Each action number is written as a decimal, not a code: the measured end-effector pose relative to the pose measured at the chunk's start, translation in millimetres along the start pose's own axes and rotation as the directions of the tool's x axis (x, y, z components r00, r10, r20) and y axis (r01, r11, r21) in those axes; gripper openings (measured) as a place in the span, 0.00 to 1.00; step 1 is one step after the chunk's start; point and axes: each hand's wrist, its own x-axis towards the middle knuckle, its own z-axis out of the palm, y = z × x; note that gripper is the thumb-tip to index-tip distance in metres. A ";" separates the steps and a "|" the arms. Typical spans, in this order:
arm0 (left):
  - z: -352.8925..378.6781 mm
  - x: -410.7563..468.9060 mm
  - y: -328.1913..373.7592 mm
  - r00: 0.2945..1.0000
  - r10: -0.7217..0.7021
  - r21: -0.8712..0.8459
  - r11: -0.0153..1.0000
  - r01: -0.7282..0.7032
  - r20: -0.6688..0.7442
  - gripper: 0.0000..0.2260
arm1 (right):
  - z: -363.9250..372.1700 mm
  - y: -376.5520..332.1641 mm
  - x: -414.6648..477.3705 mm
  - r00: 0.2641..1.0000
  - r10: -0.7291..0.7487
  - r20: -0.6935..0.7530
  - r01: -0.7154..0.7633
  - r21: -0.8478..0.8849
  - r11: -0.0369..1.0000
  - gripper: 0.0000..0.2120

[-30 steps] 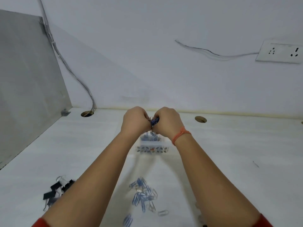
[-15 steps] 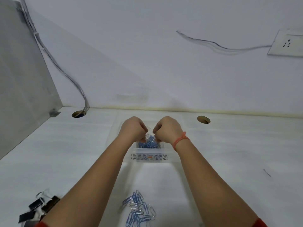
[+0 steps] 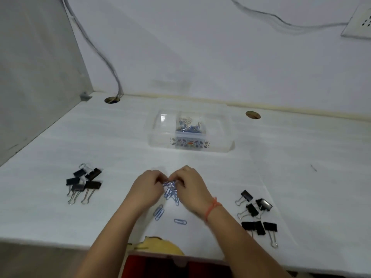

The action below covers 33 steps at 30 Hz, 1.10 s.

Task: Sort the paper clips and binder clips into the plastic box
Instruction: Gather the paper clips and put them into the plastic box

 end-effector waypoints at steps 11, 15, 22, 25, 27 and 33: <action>-27.0 -56.4 -4.8 0.967 -0.056 0.299 0.954 -0.021 0.247 0.35 | -56.4 10.9 -59.2 0.934 0.249 0.256 -0.144 -0.368 0.919 0.44; -13.2 -38.0 11.2 0.973 -0.034 0.341 0.939 -0.046 0.226 0.32 | -28.8 -5.2 -53.4 0.968 0.185 0.172 -0.116 -0.349 0.930 0.45; -6.5 -12.5 20.0 0.983 0.001 0.280 0.959 -0.053 0.186 0.20 | -14.1 -6.9 -28.1 0.983 0.138 0.124 -0.113 -0.188 0.976 0.25; -6.6 -10.4 19.9 0.980 -0.005 0.259 0.965 -0.049 0.201 0.13 | -15.0 -7.8 -27.8 0.990 0.088 0.111 -0.062 -0.222 0.973 0.19; -5.7 -10.6 19.1 0.977 -0.014 0.243 0.969 -0.039 0.213 0.11 | -15.7 -11.9 -28.6 0.992 0.057 0.111 -0.028 -0.247 0.969 0.16; -3.4 -12.5 20.1 0.981 -0.013 0.238 0.971 -0.034 0.193 0.10 | -11.7 -19.7 -25.3 0.994 0.027 0.109 0.015 -0.366 0.931 0.10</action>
